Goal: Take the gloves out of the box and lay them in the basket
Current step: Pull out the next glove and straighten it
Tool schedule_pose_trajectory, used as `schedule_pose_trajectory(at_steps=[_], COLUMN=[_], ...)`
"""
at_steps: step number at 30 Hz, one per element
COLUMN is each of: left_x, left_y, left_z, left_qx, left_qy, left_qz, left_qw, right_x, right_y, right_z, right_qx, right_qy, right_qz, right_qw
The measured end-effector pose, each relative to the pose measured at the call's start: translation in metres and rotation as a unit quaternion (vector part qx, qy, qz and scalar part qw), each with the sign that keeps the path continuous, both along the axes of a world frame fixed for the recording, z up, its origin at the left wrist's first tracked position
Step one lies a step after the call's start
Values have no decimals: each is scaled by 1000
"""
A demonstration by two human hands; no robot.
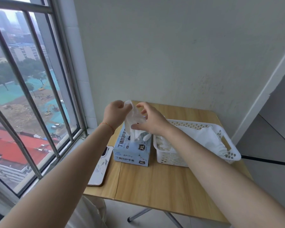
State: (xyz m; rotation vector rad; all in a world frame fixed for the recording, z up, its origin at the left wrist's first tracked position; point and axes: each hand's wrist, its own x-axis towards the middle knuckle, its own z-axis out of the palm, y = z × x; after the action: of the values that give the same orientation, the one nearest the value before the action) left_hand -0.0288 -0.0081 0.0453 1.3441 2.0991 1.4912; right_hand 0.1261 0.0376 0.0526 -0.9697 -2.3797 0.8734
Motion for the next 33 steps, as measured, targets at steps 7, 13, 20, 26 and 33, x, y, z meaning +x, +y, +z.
schedule_pose_trajectory(at_steps=[7, 13, 20, 26, 33], left_x=[4, 3, 16, 44, 43], left_y=[-3, -33, -33, -30, -25], left_z=[49, 43, 22, 10, -10], left_qx=[58, -78, -187, -116, -174], left_qy=[-79, -141, -96, -197, -264], left_qz=[-59, -281, -379, -367, -390], left_qw=[993, 946, 901, 902, 865], right_x=[4, 33, 62, 67, 87], right_y=[4, 5, 1, -2, 16], right_z=[39, 51, 57, 58, 53], right_qx=[2, -142, -193, -182, -182], right_qy=[183, 289, 80, 67, 170], right_qz=[-102, -154, -83, -41, -148], right_qw=[978, 934, 974, 980, 957])
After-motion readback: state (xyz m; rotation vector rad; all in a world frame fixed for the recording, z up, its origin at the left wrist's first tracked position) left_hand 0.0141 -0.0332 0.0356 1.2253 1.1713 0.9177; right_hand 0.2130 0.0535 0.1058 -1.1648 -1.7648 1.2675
